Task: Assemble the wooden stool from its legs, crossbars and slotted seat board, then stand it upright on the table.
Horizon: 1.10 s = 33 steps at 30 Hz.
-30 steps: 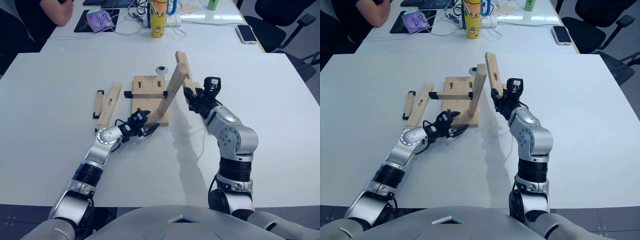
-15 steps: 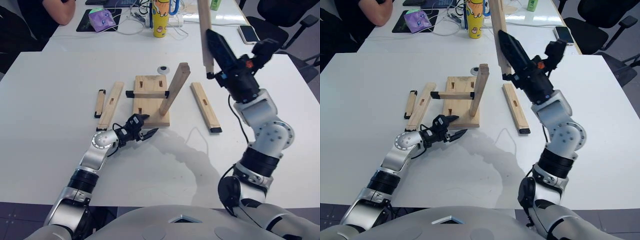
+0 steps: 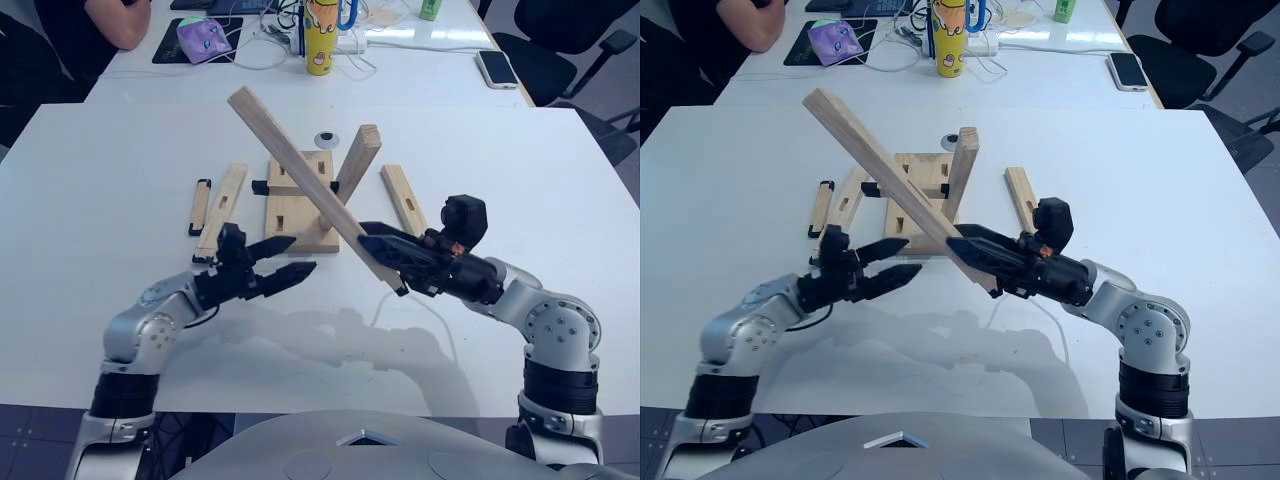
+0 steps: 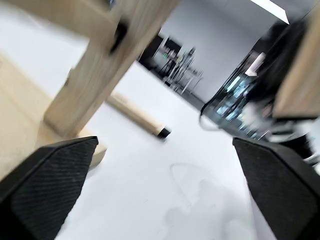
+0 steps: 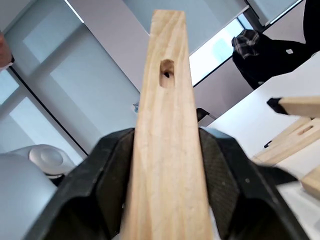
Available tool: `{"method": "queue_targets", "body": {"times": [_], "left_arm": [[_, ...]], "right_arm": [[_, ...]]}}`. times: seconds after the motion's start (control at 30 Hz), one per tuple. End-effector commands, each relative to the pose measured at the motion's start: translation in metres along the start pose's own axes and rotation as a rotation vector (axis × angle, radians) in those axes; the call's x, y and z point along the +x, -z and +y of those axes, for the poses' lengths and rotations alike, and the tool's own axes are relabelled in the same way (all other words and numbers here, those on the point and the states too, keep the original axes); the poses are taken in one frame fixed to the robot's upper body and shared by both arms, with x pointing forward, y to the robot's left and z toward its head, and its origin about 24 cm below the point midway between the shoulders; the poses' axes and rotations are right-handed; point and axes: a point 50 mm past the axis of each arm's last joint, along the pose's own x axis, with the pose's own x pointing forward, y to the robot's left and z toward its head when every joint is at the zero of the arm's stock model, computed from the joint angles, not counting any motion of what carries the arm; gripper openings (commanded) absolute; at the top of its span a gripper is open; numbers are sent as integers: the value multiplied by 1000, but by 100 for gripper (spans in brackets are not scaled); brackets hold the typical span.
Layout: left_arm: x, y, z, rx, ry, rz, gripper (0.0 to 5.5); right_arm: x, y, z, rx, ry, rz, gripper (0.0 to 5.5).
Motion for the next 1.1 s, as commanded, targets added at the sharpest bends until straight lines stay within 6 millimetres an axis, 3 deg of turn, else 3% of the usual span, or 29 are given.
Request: {"method": "queue_targets", "body": {"times": [0.03,0.3,0.73,1.1], "left_arm": [[-1,-28,-18,-51,112,-87,528],[4,-60,-37,-137,233,-247,528],[12,-62,-31,-171,200,-227,528],[11,-63,-33,-198,238,-214,360]], "right_arm": [[-7,2,-7,15,-4,13,204],[-11,7,-14,52,-24,41,204],[-7,8,-13,28,-70,96,204],[-4,9,-12,40,-87,86,204]]}}
